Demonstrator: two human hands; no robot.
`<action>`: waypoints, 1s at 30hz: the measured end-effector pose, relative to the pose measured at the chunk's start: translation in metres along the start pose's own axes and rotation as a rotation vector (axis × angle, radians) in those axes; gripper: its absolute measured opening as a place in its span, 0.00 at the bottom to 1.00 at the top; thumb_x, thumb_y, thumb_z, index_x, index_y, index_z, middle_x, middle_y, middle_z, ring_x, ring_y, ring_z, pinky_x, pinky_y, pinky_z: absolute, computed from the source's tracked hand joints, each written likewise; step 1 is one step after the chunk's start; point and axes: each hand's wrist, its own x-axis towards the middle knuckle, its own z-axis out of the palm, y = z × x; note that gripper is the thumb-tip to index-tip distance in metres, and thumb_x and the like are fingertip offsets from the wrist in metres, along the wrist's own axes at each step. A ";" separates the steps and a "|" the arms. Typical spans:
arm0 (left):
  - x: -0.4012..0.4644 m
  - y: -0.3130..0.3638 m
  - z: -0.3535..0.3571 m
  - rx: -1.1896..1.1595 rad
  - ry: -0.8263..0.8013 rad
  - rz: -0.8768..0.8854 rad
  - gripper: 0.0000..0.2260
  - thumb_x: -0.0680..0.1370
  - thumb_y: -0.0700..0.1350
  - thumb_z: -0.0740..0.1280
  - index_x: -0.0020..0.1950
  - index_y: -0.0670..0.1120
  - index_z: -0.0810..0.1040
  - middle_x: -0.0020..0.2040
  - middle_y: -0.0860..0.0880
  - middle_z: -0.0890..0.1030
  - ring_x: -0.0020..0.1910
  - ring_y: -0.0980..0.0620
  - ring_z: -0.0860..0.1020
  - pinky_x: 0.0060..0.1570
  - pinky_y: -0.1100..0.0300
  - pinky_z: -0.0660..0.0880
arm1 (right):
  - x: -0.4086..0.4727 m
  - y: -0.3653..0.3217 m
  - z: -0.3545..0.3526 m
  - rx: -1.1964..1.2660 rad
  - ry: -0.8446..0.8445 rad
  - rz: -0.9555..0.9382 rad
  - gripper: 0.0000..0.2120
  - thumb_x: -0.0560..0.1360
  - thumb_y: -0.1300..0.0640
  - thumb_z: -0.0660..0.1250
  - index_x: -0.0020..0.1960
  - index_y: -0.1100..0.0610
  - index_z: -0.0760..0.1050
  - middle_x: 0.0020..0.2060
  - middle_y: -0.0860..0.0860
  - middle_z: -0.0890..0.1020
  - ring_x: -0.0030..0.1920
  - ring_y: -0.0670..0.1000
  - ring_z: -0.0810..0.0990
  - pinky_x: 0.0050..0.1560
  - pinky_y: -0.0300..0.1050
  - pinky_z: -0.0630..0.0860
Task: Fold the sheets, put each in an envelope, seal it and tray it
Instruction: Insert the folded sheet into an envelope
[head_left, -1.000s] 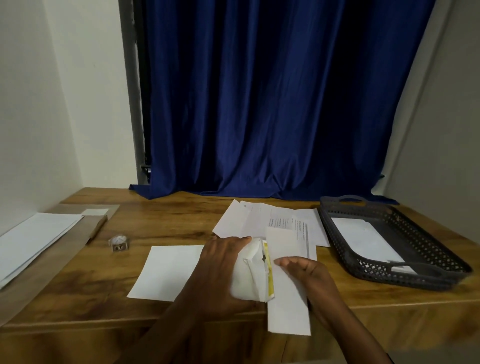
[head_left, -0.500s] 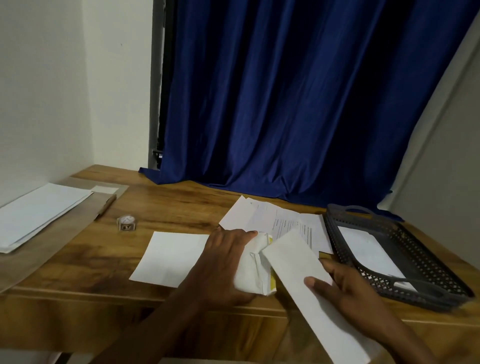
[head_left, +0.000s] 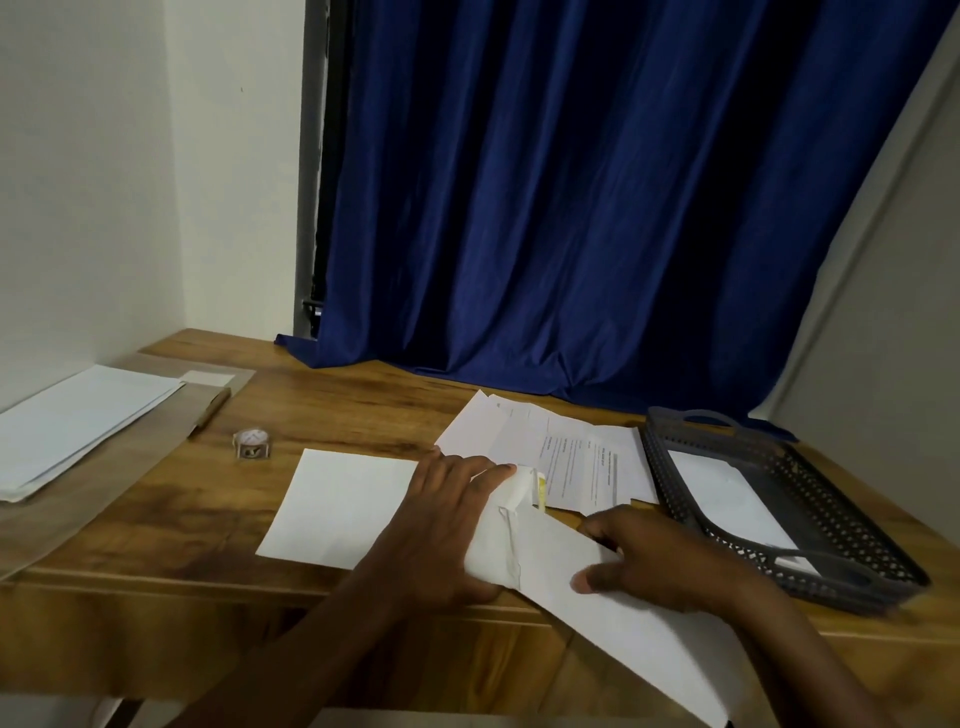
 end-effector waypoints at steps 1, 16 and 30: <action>0.000 0.000 -0.001 0.001 0.000 0.007 0.48 0.63 0.70 0.73 0.76 0.60 0.53 0.74 0.55 0.65 0.72 0.53 0.64 0.77 0.41 0.57 | 0.005 -0.005 -0.002 -0.028 0.038 0.014 0.13 0.71 0.40 0.75 0.51 0.42 0.76 0.51 0.39 0.81 0.52 0.42 0.79 0.52 0.43 0.78; 0.000 -0.001 0.001 0.079 0.018 0.015 0.50 0.62 0.72 0.71 0.77 0.57 0.54 0.75 0.51 0.68 0.72 0.48 0.67 0.77 0.44 0.53 | 0.046 -0.051 0.031 -0.070 0.553 0.037 0.35 0.70 0.37 0.73 0.71 0.43 0.63 0.62 0.45 0.80 0.58 0.49 0.81 0.57 0.47 0.77; 0.001 -0.002 0.003 -0.004 0.070 0.009 0.48 0.62 0.71 0.73 0.76 0.57 0.57 0.72 0.53 0.69 0.70 0.50 0.68 0.74 0.45 0.55 | -0.025 0.032 0.059 0.951 0.381 0.104 0.09 0.72 0.54 0.76 0.39 0.61 0.86 0.37 0.58 0.87 0.43 0.56 0.86 0.52 0.47 0.81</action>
